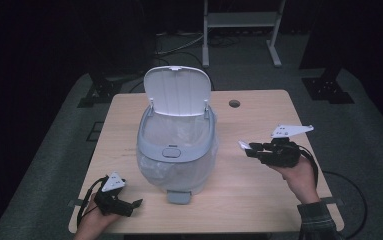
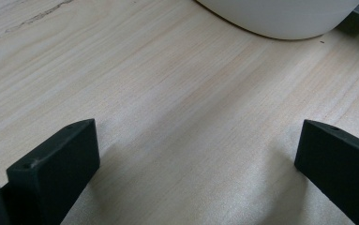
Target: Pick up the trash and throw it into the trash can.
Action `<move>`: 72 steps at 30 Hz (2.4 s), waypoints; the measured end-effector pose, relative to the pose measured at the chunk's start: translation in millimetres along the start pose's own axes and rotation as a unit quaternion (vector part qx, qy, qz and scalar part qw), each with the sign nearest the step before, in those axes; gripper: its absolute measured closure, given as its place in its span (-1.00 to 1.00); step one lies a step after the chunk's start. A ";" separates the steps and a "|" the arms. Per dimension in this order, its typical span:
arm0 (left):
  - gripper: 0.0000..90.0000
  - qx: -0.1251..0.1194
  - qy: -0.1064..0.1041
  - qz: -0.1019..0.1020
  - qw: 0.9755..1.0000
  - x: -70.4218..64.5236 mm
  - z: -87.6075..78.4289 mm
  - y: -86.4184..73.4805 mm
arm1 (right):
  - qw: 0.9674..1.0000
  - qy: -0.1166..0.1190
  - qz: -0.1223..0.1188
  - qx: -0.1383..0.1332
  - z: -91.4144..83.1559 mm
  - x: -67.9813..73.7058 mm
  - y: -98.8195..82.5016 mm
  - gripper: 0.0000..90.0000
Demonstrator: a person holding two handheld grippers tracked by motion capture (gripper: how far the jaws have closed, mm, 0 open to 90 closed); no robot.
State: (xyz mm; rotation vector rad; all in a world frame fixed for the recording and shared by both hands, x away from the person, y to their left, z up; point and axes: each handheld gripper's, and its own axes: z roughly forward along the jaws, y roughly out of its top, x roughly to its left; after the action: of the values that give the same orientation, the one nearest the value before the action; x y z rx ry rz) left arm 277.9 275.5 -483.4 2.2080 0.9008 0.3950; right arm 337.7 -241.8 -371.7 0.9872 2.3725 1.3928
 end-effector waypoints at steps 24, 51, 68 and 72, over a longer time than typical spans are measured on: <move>-1.00 0.000 0.000 0.000 1.000 0.0 0.0 0.0 | 0.998 0.045 -0.030 -0.039 -30.2 17.5 33.7 0.49; -1.00 -0.001 0.000 0.000 1.000 0.0 0.2 -0.1 | 0.987 0.109 -0.067 -0.099 -43.4 43.4 99.9 0.49; -1.00 -0.001 0.000 0.000 1.000 0.0 0.1 -0.1 | 0.980 0.137 -0.100 -0.102 -20.0 69.3 143.1 0.49; -1.00 -0.001 0.000 0.000 1.000 0.0 0.2 -0.1 | 0.979 0.142 -0.103 -0.101 -11.7 72.7 151.2 0.49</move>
State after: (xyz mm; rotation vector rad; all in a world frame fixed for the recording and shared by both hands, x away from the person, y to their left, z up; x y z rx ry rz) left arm 278.0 275.5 -483.6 2.2062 0.9000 0.3961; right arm 343.5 -153.7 -228.6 0.5028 2.3765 1.7457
